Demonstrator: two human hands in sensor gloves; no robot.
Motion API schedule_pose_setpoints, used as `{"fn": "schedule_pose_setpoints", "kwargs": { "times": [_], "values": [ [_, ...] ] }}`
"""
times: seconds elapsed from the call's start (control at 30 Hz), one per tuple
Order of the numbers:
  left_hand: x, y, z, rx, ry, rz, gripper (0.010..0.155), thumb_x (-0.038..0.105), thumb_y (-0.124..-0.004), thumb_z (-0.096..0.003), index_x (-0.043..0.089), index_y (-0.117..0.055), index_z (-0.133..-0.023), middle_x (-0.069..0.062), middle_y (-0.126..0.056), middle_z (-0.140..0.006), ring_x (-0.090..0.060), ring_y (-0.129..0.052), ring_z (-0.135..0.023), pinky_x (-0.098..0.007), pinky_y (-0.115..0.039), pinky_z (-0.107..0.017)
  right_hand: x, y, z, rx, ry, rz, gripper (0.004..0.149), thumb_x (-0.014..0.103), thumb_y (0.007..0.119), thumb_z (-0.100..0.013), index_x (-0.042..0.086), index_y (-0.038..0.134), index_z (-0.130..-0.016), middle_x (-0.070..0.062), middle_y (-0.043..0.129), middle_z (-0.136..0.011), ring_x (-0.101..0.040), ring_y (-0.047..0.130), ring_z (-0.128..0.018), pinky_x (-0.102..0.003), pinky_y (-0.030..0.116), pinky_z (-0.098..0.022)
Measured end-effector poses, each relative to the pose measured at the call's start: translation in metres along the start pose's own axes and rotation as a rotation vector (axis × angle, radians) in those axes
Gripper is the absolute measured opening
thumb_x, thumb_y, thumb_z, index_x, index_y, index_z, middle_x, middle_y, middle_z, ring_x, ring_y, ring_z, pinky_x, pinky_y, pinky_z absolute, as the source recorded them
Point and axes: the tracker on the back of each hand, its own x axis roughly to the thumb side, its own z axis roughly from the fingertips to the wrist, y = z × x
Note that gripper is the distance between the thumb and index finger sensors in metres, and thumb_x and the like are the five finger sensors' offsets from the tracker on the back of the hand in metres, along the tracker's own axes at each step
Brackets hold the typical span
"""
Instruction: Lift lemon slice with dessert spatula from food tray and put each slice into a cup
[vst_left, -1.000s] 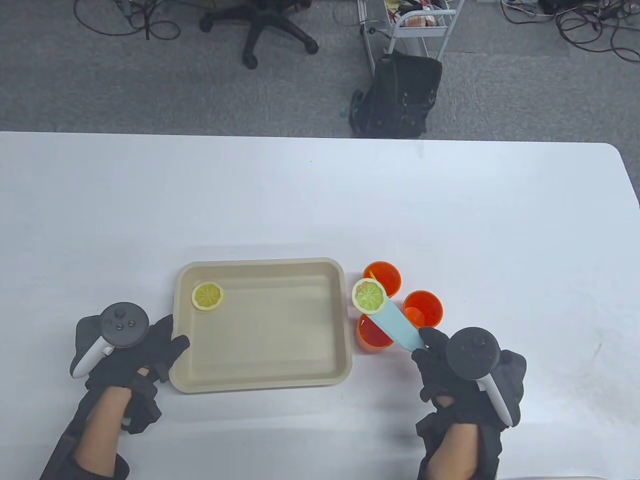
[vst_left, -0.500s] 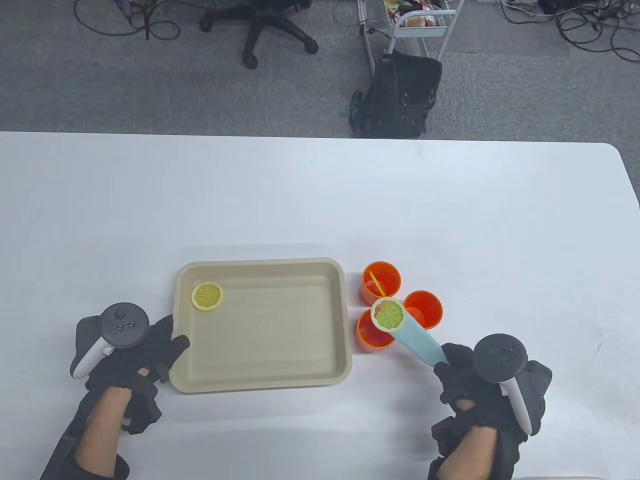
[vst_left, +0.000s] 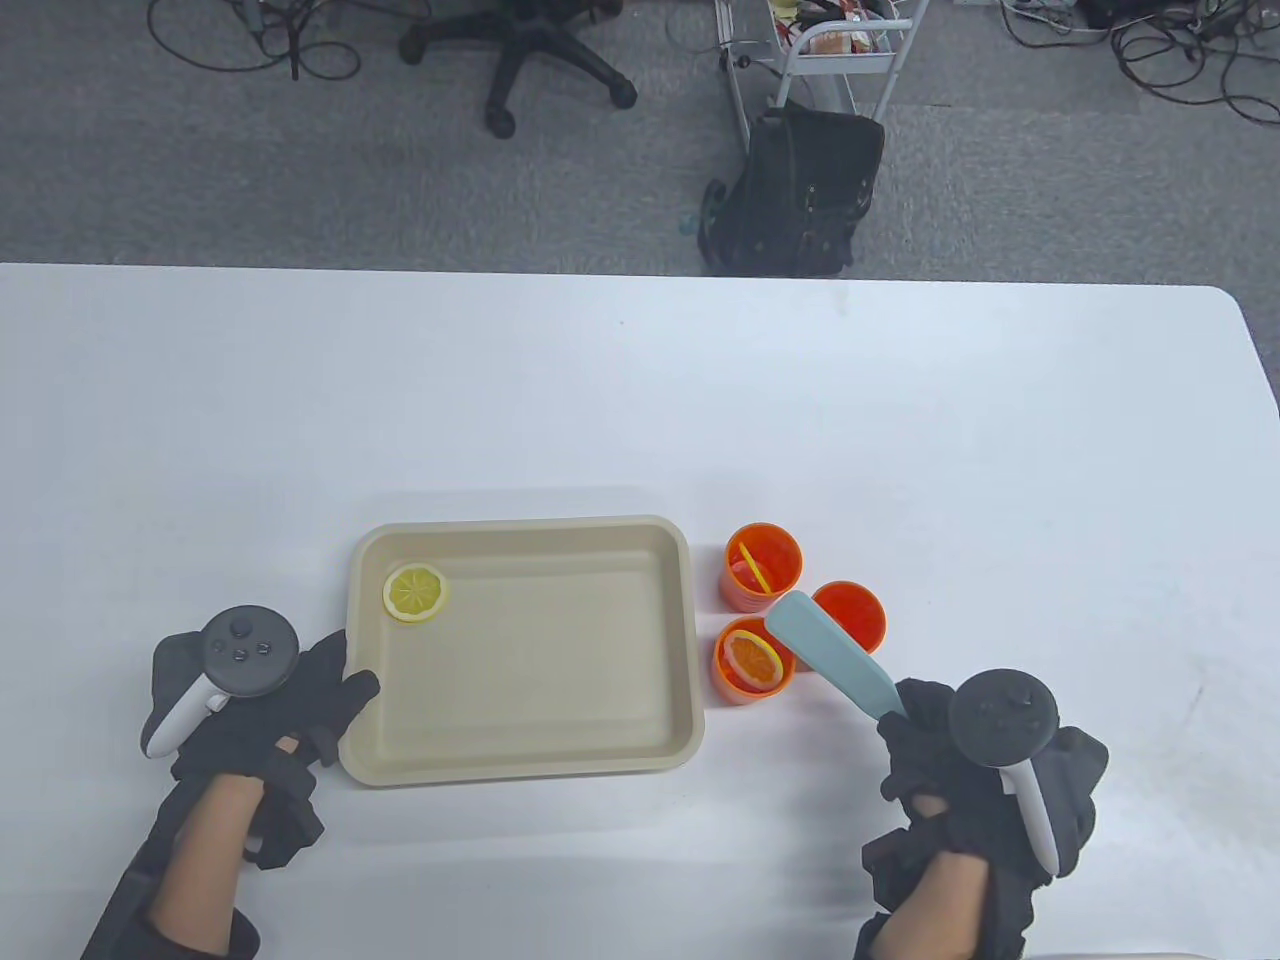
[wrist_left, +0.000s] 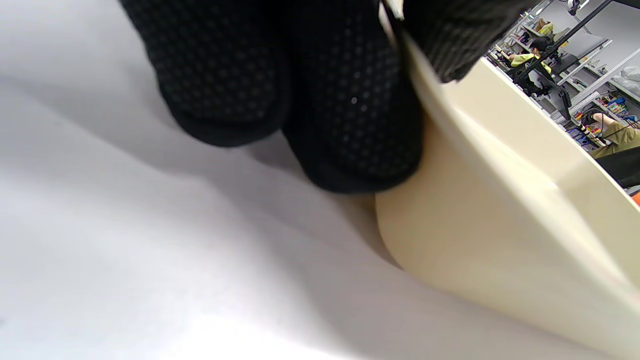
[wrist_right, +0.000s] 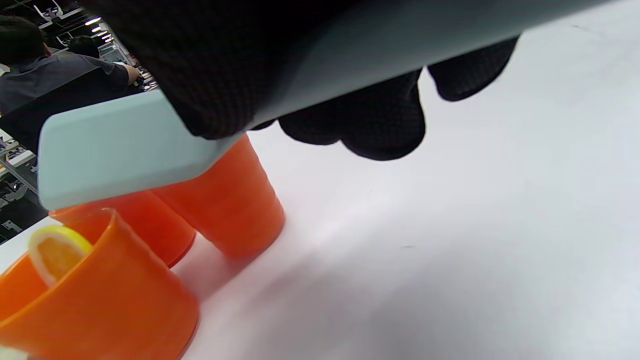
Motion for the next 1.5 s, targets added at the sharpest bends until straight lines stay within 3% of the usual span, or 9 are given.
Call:
{"fn": "schedule_pose_setpoints", "kwargs": {
  "times": [0.23,0.4,0.53,0.73,1.23,1.5],
  "values": [
    [0.0,0.0,0.0,-0.001,0.001,0.002,0.073,0.046,-0.075,-0.0585,0.002,-0.051,-0.111,-0.003,-0.092,-0.075,-0.006,-0.108,-0.043,-0.033,-0.094,-0.038,0.02,0.003,0.007,0.015,-0.125,-0.024,0.057,0.035,0.083,-0.049,0.013,0.072,-0.1,-0.012,0.093,-0.079,-0.024,0.102,-0.055,-0.055,0.076,-0.061],
    [0.0,0.0,0.0,-0.003,0.002,0.003,0.073,0.047,-0.075,-0.0583,0.002,-0.051,-0.111,-0.003,-0.092,-0.075,-0.006,-0.108,-0.043,-0.033,-0.094,-0.038,0.051,0.012,0.015,0.032,-0.333,-0.016,0.06,0.036,0.079,-0.051,0.012,0.067,-0.104,-0.01,0.092,-0.079,-0.021,0.103,-0.053,-0.053,0.079,-0.06],
    [0.0,0.0,0.0,-0.006,0.002,0.008,0.072,0.046,-0.075,-0.0586,0.002,-0.051,-0.111,-0.003,-0.092,-0.075,-0.006,-0.108,-0.043,-0.033,-0.094,-0.038,0.087,0.028,0.028,0.059,-0.508,0.022,0.06,0.036,0.078,-0.051,0.011,0.065,-0.104,-0.01,0.091,-0.08,-0.02,0.103,-0.051,-0.052,0.079,-0.059],
    [0.0,0.0,0.0,-0.007,0.003,0.007,0.073,0.046,-0.075,-0.0582,0.002,-0.051,-0.111,-0.003,-0.092,-0.075,-0.006,-0.108,-0.043,-0.033,-0.094,-0.038,0.13,0.06,0.043,0.075,-0.632,0.172,0.06,0.037,0.077,-0.051,0.01,0.065,-0.104,-0.01,0.091,-0.079,-0.018,0.104,-0.048,-0.05,0.082,-0.058],
    [0.0,0.0,0.0,-0.007,0.004,0.0,0.073,0.046,-0.075,-0.0585,0.002,-0.051,-0.111,-0.003,-0.092,-0.075,-0.006,-0.108,-0.043,-0.033,-0.094,-0.038,0.198,0.146,0.058,0.179,-0.714,0.508,0.06,0.037,0.075,-0.051,0.007,0.067,-0.102,-0.011,0.093,-0.078,-0.016,0.107,-0.045,-0.048,0.085,-0.056],
    [0.001,0.0,0.0,-0.009,0.004,-0.004,0.072,0.046,-0.075,-0.0586,0.002,-0.051,-0.111,-0.003,-0.092,-0.075,-0.006,-0.108,-0.043,-0.033,-0.094,-0.038,0.223,0.165,0.06,0.196,-0.694,0.596,0.06,0.037,0.075,-0.051,0.006,0.067,-0.102,-0.011,0.093,-0.078,-0.016,0.107,-0.045,-0.048,0.085,-0.056]
  ]
}}
